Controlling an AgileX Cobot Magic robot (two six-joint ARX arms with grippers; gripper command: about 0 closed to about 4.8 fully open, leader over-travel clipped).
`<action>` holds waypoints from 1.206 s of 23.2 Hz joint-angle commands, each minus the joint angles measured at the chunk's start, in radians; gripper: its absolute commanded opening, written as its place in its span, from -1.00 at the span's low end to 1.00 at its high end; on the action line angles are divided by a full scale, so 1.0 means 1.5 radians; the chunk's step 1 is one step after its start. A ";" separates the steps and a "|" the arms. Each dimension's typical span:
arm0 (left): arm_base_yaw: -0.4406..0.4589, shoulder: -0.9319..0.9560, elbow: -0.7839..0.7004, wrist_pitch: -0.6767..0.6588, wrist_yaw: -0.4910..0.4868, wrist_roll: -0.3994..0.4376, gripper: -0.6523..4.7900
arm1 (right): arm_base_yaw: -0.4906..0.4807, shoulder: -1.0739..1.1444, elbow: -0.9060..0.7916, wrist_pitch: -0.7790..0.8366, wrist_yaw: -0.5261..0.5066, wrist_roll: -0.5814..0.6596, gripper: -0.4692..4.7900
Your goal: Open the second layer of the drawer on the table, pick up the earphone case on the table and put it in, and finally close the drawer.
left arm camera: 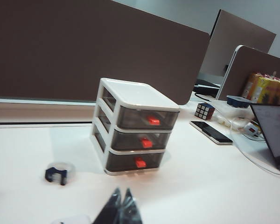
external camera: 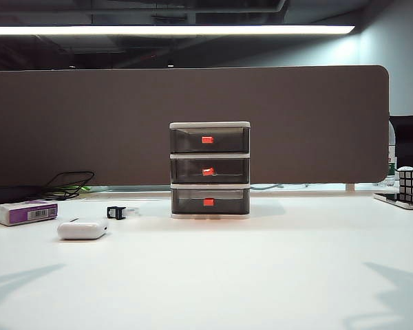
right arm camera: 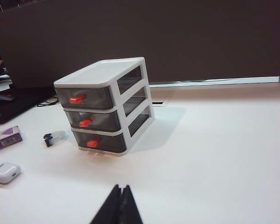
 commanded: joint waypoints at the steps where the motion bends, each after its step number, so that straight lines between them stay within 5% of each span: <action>1: -0.069 0.055 0.003 0.018 -0.036 0.001 -0.77 | 0.000 0.005 0.026 0.009 -0.004 0.016 -0.84; 9: -0.272 0.313 0.037 0.182 -0.220 0.079 -0.77 | 0.001 0.142 0.108 -0.021 -0.036 0.024 -0.84; 12: -0.331 0.511 0.099 0.277 -0.255 0.110 -0.77 | 0.005 0.267 0.181 -0.007 -0.049 0.015 -0.84; 15: -0.338 0.677 0.148 0.373 -0.243 0.080 -0.77 | 0.027 0.381 0.247 0.013 -0.070 -0.014 -0.84; 21: -0.340 0.923 0.218 0.615 -0.097 0.006 -0.77 | 0.076 0.577 0.362 0.031 -0.112 -0.064 -0.84; 25: -0.340 1.009 0.278 0.634 -0.104 -0.035 -0.76 | 0.089 0.698 0.433 0.076 -0.144 -0.064 -0.84; 28: -0.348 1.035 0.318 0.601 -0.210 -0.028 -0.37 | 0.097 0.780 0.491 0.107 -0.156 -0.065 -0.84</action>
